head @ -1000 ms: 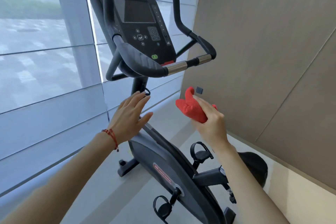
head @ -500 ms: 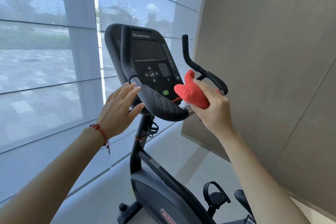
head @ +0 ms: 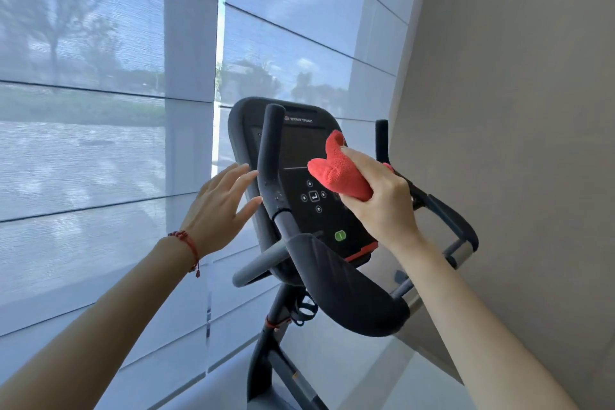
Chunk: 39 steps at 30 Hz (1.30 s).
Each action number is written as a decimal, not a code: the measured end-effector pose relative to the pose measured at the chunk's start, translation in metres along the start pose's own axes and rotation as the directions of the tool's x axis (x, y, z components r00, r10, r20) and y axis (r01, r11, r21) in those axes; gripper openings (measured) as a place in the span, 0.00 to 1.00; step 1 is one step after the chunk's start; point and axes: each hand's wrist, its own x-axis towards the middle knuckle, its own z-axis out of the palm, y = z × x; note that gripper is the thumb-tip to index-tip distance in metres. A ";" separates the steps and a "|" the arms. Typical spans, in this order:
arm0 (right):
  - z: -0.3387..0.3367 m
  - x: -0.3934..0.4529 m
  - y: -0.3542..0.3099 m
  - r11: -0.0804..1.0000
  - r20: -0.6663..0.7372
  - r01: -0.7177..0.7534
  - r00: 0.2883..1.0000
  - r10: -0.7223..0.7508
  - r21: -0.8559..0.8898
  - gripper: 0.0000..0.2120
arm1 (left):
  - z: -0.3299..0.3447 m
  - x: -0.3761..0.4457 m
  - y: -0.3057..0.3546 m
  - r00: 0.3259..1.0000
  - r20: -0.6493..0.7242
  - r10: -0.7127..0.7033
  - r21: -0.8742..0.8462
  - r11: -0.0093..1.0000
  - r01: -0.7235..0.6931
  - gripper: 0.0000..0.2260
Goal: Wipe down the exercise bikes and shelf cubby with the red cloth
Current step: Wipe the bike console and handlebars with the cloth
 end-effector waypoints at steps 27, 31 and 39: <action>0.156 0.093 0.005 0.910 -0.062 0.113 0.987 -0.150 -0.399 0.24 | 0.122 0.165 -0.161 0.914 -0.040 0.404 0.015 0.915 -0.403 0.20; 0.152 0.087 -0.004 0.913 0.090 0.176 0.984 -0.153 -0.369 0.21 | 0.129 0.166 -0.162 0.907 -0.023 0.421 0.057 0.906 -0.419 0.26; 0.134 0.067 -0.018 0.930 0.245 0.196 0.962 -0.121 -0.312 0.24 | 0.135 0.166 -0.166 0.905 -0.060 0.421 0.072 0.906 -0.417 0.29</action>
